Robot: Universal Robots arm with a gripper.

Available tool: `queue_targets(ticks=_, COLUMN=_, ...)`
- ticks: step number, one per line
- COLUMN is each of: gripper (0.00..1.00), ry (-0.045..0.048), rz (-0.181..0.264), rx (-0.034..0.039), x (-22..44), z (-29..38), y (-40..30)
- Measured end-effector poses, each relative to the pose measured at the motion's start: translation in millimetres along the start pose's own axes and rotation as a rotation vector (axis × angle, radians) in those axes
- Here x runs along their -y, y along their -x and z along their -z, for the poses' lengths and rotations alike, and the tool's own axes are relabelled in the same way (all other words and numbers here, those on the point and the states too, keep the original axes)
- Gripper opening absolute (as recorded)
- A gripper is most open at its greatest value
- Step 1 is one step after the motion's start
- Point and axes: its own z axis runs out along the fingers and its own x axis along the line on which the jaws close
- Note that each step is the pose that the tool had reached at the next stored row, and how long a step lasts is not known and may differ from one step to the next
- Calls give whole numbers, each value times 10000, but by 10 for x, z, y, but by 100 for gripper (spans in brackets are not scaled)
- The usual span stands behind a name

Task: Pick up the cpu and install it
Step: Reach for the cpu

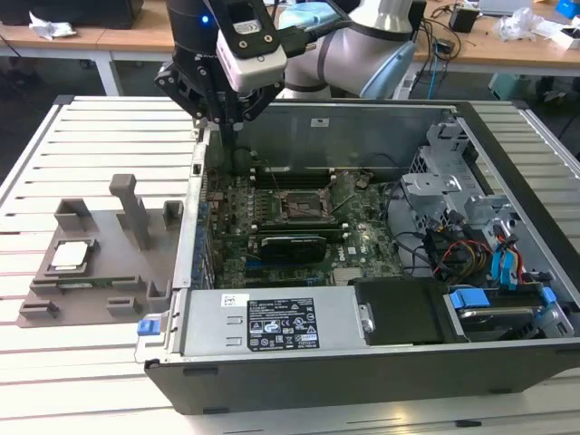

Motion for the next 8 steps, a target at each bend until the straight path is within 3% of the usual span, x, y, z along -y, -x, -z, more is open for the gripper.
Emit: queue_targets(ticks=8, gripper=11, ry=0, rz=0, rx=0, x=11, z=4, y=-143)
